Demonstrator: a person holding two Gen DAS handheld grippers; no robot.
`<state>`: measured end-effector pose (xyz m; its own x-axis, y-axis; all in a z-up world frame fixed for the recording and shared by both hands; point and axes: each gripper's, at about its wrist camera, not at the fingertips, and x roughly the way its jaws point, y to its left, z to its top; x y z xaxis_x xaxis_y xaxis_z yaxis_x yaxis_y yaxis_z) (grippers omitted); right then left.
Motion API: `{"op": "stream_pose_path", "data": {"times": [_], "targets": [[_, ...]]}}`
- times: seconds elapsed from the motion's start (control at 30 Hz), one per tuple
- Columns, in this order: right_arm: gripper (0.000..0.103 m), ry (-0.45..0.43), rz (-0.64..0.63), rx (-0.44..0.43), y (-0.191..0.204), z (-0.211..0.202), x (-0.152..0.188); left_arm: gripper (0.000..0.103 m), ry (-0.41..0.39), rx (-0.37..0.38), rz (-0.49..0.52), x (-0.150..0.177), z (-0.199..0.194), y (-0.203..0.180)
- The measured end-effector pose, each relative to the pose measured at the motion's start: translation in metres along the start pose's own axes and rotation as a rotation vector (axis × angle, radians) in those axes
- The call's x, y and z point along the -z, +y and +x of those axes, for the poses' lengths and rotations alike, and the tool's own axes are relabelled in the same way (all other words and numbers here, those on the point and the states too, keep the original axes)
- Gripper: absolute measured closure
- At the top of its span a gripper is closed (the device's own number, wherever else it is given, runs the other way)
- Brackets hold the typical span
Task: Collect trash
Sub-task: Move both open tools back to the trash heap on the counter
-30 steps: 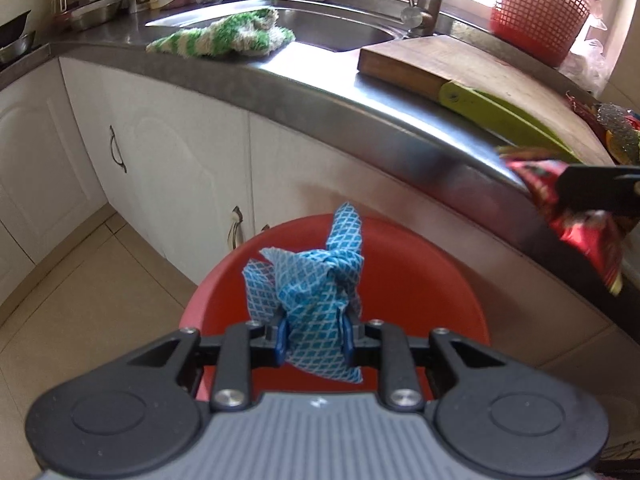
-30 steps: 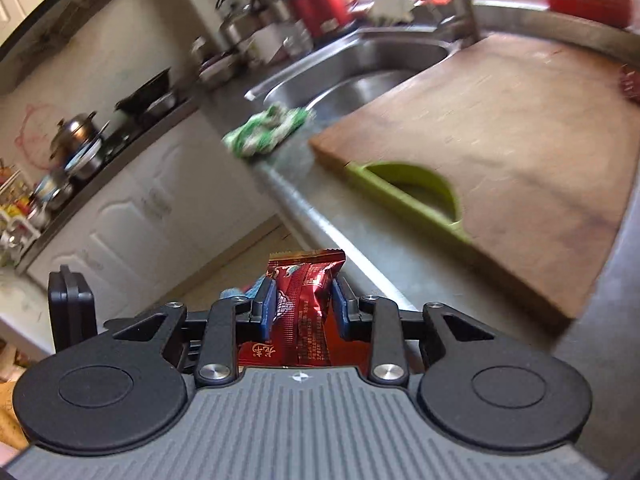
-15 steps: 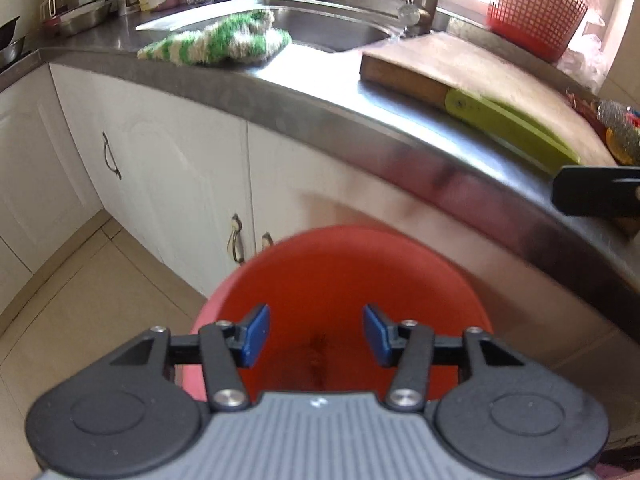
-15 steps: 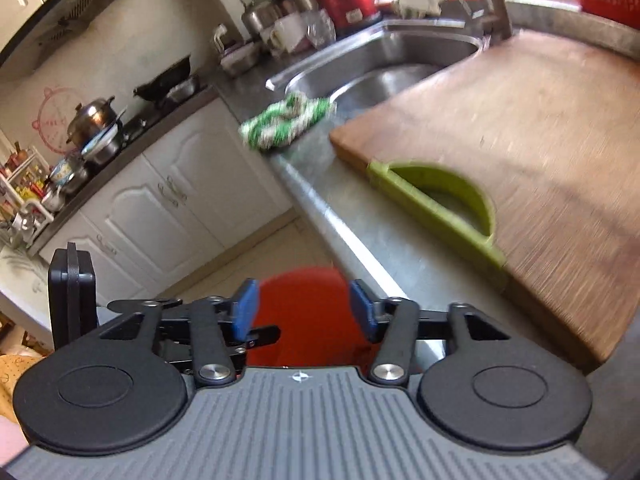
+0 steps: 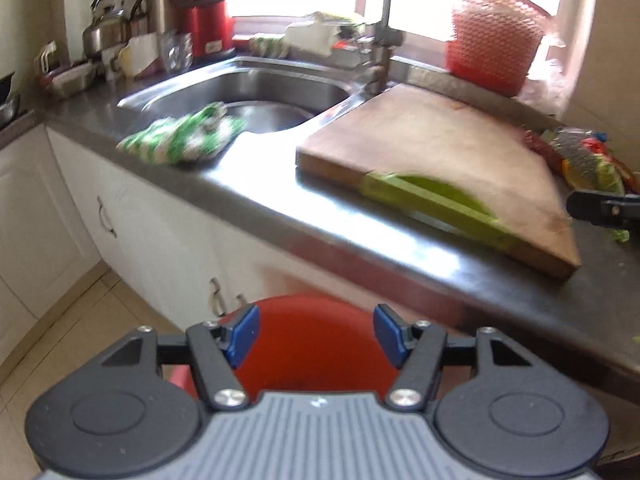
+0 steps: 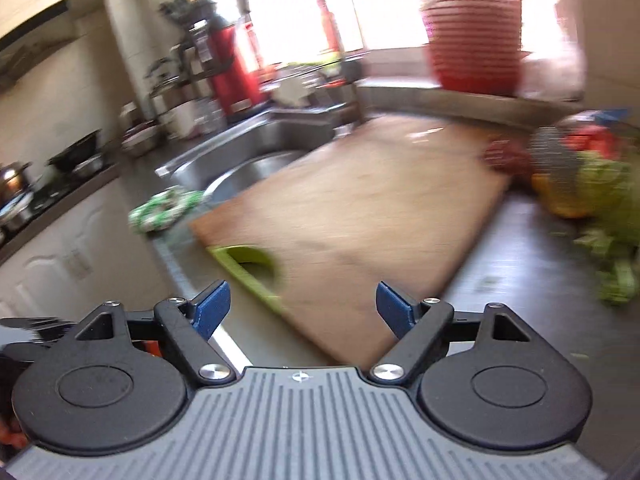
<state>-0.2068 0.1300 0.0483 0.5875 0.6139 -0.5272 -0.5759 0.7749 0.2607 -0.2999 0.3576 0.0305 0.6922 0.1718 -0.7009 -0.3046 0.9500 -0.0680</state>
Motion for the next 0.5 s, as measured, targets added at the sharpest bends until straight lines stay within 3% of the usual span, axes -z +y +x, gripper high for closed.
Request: {"op": "stream_pose_path", "data": {"times": [0.5], "targets": [[0.003, -0.200, 0.282, 0.371, -0.172, -0.108, 0.046, 0.037, -0.091, 0.129, 0.187, -0.028, -0.023, -0.148]]}}
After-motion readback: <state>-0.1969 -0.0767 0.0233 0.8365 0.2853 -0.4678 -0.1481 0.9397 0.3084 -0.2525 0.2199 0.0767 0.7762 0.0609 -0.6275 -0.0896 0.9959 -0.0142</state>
